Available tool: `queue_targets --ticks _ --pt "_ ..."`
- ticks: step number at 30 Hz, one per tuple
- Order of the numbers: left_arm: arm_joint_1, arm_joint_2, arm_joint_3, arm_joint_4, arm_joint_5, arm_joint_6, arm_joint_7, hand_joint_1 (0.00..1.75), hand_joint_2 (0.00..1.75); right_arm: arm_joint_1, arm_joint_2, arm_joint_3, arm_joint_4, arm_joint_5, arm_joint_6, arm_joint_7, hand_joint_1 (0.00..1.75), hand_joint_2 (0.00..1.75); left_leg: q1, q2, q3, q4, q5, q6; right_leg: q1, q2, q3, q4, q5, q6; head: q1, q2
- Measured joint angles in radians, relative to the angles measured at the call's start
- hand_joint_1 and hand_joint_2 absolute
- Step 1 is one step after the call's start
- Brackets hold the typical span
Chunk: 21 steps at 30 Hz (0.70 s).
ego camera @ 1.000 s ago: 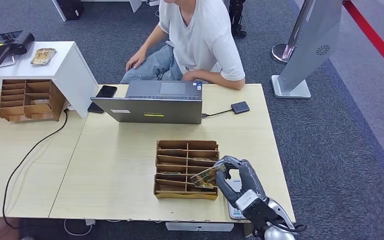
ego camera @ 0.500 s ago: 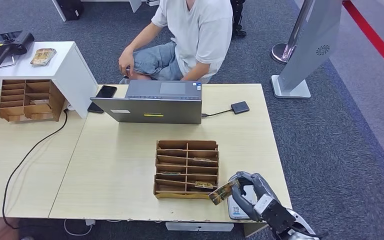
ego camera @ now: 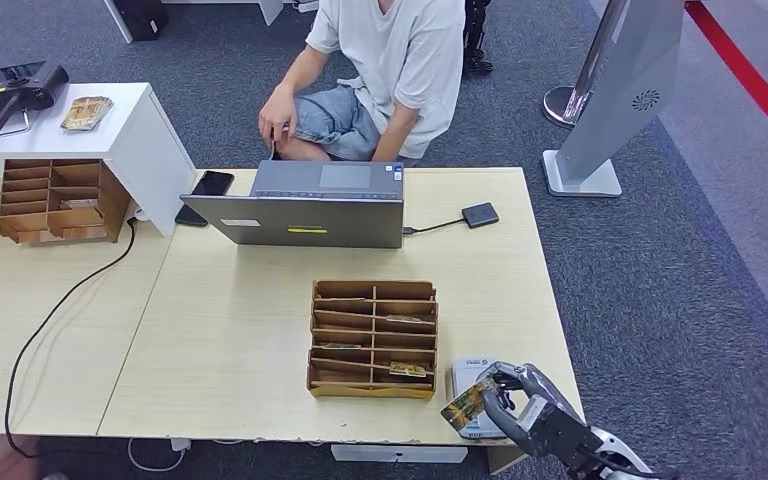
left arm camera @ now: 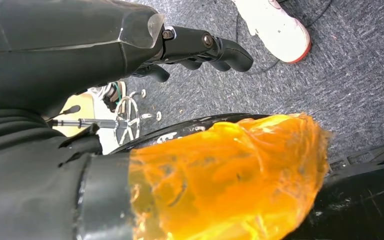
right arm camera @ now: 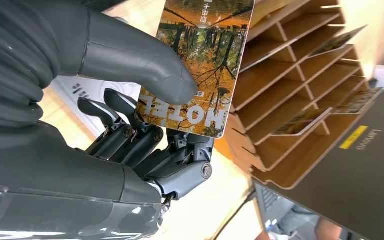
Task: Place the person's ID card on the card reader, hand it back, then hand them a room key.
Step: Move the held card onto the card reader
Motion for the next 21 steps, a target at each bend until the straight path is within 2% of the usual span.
queue_targets --ticks 21 --pt "0.000 0.000 0.000 0.000 0.001 0.000 0.000 0.00 0.00 -0.017 -0.005 0.000 0.070 0.018 -0.002 0.029 1.75 1.75 0.000 0.000 0.000 0.000 0.000 0.000 0.000 0.000 0.000 0.000 0.000 0.000 0.000 0.000"
